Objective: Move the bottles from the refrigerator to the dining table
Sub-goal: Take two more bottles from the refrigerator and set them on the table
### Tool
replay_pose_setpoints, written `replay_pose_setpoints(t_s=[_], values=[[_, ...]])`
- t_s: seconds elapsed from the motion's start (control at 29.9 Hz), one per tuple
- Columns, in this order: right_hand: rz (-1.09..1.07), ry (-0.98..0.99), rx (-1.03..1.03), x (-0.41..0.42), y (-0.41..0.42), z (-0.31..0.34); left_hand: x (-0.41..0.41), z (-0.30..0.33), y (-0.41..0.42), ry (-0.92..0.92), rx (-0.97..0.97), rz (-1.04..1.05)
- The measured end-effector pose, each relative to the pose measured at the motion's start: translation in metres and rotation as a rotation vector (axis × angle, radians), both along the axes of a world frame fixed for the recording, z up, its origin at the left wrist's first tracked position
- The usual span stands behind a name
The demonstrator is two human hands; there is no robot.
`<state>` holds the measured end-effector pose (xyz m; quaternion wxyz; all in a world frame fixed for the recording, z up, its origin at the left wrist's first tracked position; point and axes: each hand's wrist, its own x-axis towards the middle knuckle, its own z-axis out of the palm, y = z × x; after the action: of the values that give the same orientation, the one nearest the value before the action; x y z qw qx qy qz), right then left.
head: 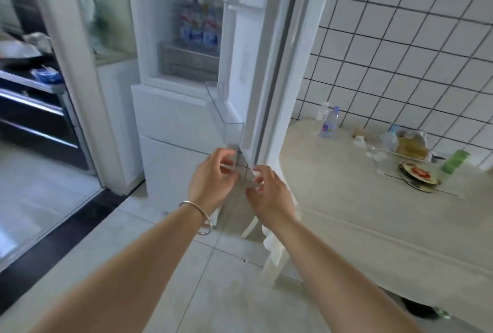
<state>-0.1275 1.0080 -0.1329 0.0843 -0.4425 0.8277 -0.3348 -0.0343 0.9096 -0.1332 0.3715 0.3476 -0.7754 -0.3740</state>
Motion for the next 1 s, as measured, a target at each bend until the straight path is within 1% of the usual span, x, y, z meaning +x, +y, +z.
replay_pose_setpoints(t_s=[0.2, 0.3, 0.44, 0.64, 0.74, 0.87, 1.0], values=[[0.035, 0.041, -0.027, 0.054, -0.122, 0.026, 0.063, 0.020, -0.112, 0.004, -0.056, -0.003], [0.023, -0.001, -0.049, 0.068, -0.177, 0.035, 0.082, 0.030, -0.166, -0.011, -0.095, 0.004], [0.012, -0.046, -0.073, 0.070, -0.241, 0.038, 0.088, 0.037, -0.230, 0.000, -0.078, 0.010], [-0.002, -0.107, -0.120, 0.037, -0.344, 0.039, 0.059, 0.030, -0.327, 0.019, -0.036, 0.026], [0.009, -0.125, -0.148, 0.010, -0.403, 0.041, 0.033, 0.030, -0.379, 0.021, 0.002, 0.044], [0.000, -0.200, -0.180, -0.040, -0.493, 0.053, -0.015, 0.042, -0.464, 0.018, 0.081, 0.071], [-0.017, -0.234, -0.211, -0.083, -0.565, 0.066, -0.057, 0.060, -0.535, 0.035, 0.035, 0.090]])
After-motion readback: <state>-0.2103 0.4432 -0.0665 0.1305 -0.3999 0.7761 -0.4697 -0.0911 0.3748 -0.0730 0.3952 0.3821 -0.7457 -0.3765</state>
